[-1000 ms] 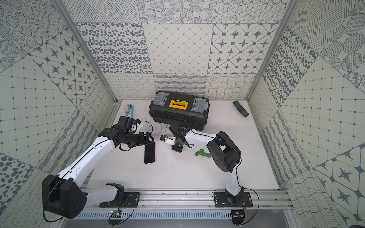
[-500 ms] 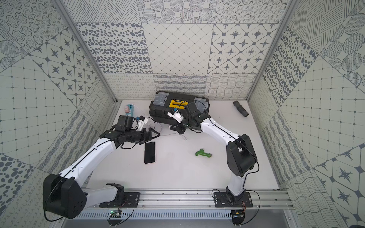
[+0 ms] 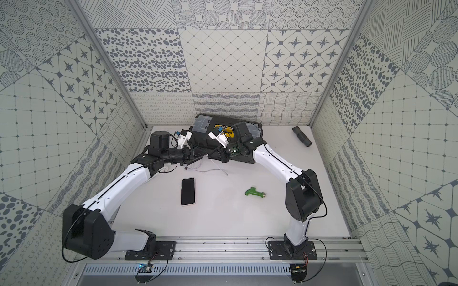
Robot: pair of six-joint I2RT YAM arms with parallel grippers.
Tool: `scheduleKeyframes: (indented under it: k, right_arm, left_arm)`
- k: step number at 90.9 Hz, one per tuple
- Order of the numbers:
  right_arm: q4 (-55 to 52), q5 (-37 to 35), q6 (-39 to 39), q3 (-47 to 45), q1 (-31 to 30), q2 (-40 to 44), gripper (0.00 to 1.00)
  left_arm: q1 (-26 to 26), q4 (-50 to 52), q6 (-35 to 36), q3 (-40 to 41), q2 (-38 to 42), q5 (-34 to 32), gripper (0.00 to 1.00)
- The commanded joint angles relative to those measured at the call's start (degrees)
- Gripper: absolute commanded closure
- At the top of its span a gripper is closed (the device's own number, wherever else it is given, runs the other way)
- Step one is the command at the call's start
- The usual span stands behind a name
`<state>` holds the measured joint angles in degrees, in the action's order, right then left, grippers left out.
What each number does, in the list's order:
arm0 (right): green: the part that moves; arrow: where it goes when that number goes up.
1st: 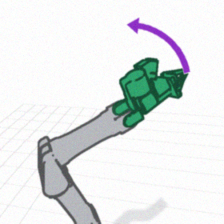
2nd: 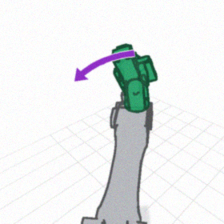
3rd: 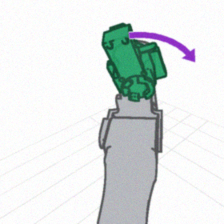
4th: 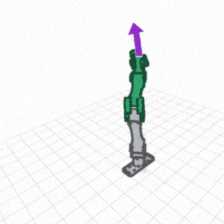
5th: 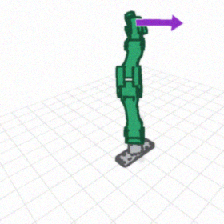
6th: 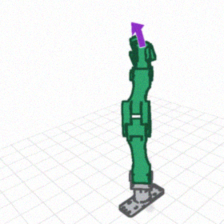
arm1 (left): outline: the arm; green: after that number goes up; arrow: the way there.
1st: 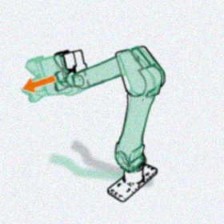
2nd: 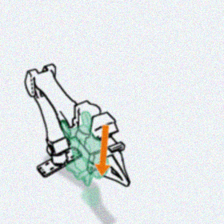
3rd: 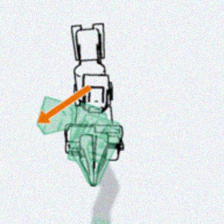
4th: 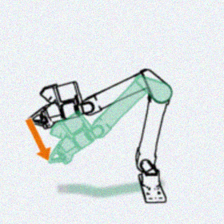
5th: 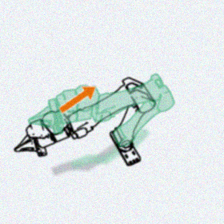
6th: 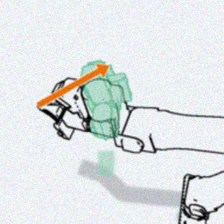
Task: Plug the charging cable into the phone
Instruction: Pick up the charging cable from the center of the board.
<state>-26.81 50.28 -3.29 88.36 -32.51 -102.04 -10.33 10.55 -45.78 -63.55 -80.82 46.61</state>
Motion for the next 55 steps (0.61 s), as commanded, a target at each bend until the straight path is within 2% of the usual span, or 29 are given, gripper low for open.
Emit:
scheduleKeyframes:
  k: [1,13,22,30,55]
  right_arm:
    - [1.14,2.0,1.1,1.78,-0.17,0.83,1.0]
    - [1.14,3.25,2.4,2.74,-0.01,0.05,1.0]
    - [1.12,3.37,2.88,3.13,0.08,-0.25,1.0]
    - [1.11,3.54,3.19,3.29,0.17,-0.5,1.0]
    - [1.14,4.04,3.63,3.4,0.17,-0.7,1.0]
  left_arm:
    - [-0.94,-10.02,-4.82,-1.17,-1.59,6.04,0.41]
    - [-1.06,-11.02,-5.2,-0.22,-1.81,7.5,0.49]
    - [-1.05,-11.58,-5.63,0.26,-1.89,7.57,0.6]
    - [-1.08,-11.45,-5.81,0.12,-2.24,7.55,0.63]
    - [-0.79,-13.13,-7.1,-0.08,-2.76,7.52,0.83]
